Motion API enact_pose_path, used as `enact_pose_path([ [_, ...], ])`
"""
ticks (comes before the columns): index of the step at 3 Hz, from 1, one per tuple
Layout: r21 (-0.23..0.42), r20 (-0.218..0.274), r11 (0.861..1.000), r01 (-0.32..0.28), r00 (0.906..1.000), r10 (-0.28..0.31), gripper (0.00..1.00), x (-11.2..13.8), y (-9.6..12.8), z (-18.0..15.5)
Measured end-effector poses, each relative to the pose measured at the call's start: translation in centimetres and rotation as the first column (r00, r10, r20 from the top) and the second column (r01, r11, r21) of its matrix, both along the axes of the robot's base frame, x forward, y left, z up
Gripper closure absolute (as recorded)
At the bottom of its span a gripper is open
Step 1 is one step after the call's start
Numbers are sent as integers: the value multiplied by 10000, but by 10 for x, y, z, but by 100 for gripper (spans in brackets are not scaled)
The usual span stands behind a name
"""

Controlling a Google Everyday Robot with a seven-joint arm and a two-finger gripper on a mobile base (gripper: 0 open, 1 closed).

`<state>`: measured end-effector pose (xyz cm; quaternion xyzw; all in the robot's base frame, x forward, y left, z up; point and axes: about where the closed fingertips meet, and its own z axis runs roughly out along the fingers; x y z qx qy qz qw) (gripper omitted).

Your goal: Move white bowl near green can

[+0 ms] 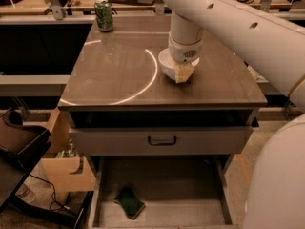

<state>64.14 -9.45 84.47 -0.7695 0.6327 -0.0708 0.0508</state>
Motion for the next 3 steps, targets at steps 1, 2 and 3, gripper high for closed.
enact_pose_path([
  [1,-13,71,10000,-4,10000,4,100,3,1,1],
  [2,-194,1220,9997,123,9925,-99,100,24,1,36],
  [3,-1014,3002,9941,393,9538,-71,100,69,10,109],
])
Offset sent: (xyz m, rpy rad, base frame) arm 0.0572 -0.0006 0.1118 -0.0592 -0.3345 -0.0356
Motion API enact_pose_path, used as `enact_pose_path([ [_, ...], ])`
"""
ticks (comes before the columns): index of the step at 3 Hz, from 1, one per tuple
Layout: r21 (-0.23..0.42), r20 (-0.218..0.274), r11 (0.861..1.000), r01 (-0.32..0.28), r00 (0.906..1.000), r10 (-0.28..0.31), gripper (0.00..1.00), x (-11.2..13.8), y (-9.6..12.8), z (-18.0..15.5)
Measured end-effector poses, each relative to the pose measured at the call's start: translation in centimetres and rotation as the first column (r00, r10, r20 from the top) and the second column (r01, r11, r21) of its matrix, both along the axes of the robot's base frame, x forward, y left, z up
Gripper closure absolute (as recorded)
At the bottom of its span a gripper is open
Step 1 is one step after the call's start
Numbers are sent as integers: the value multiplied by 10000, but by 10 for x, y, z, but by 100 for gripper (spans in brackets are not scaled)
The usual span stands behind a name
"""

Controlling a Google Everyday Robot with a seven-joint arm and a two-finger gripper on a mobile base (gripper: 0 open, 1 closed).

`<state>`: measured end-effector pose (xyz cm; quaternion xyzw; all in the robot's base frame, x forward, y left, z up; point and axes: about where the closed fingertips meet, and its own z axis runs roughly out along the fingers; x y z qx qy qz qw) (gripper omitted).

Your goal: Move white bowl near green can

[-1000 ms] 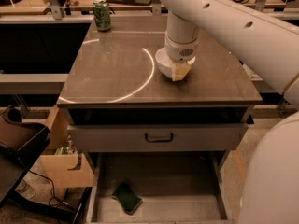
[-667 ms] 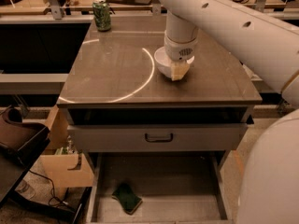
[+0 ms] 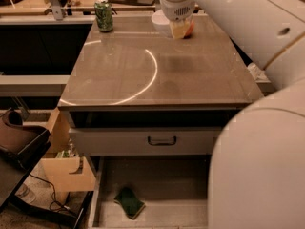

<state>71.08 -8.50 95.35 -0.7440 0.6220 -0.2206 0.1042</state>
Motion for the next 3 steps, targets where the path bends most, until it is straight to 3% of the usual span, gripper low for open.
enact_pose_path([
  [1,-578,1163,9979,-279,9926,345,100,37,24,53],
  [2,-567,1563,9907,-1236,9790,1310,100,67,52,69],
  [3,-341,2062,9905,-1331,9688,1373,100,72,51,92],
])
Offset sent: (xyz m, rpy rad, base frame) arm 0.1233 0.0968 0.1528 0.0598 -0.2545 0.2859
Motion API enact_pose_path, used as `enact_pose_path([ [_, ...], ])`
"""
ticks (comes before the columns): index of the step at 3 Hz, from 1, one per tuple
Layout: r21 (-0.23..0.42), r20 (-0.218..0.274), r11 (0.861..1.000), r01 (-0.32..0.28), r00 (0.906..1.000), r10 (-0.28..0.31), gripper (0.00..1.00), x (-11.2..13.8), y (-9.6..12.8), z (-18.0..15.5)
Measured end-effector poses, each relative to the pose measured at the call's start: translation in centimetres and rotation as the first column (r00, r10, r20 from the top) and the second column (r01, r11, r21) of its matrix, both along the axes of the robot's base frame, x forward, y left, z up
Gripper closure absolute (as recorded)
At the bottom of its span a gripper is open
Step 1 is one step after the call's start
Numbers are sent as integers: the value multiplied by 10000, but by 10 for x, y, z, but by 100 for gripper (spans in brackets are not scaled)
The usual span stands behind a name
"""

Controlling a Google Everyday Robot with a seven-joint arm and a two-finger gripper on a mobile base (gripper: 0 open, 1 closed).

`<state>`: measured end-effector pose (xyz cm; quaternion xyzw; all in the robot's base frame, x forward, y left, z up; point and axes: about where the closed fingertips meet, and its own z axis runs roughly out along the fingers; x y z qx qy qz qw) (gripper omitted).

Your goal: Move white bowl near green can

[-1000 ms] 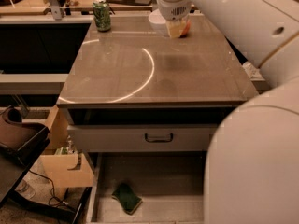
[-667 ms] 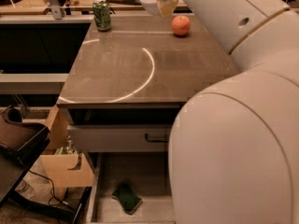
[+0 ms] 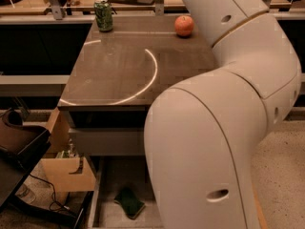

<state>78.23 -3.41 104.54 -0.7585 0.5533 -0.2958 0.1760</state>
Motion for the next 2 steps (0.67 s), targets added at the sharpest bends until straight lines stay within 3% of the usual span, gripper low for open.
enact_pose_path([
  [1,0,0,10000,10,10000,-10,100,0,0,0],
  [2,537,275,9985,-97,9996,82,100,27,5,-19],
])
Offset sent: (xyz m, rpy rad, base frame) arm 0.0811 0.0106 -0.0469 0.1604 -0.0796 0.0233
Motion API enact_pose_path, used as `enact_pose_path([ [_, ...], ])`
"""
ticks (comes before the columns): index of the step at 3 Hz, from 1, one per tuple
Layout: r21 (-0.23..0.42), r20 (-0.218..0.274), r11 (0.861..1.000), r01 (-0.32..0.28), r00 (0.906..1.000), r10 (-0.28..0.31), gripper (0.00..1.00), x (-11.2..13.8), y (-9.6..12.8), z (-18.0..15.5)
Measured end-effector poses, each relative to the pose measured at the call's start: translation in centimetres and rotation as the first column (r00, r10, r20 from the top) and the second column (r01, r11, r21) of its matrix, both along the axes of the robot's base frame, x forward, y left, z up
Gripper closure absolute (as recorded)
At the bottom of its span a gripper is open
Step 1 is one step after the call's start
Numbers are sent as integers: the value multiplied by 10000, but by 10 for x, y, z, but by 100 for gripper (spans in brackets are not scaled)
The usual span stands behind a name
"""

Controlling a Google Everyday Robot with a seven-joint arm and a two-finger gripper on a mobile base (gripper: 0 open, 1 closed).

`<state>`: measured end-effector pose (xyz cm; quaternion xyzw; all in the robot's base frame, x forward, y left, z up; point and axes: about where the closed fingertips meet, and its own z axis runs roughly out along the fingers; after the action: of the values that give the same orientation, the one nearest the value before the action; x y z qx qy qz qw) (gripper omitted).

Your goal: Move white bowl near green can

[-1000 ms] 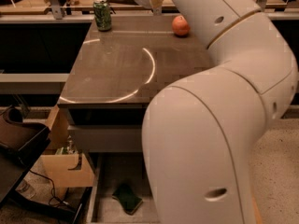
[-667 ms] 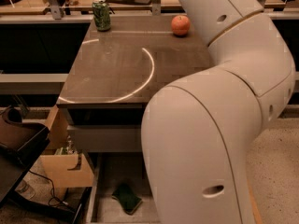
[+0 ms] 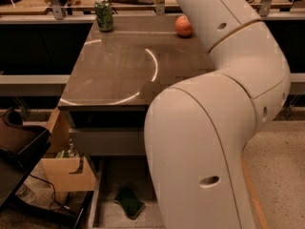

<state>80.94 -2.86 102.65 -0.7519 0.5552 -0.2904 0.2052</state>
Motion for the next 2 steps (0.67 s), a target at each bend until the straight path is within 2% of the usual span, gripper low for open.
enact_pose_path([
  [1,944,159,9955,-93,9998,78,100,35,10,-33],
  [2,1639,-75,9859,-349,9993,366,100,57,29,-67],
])
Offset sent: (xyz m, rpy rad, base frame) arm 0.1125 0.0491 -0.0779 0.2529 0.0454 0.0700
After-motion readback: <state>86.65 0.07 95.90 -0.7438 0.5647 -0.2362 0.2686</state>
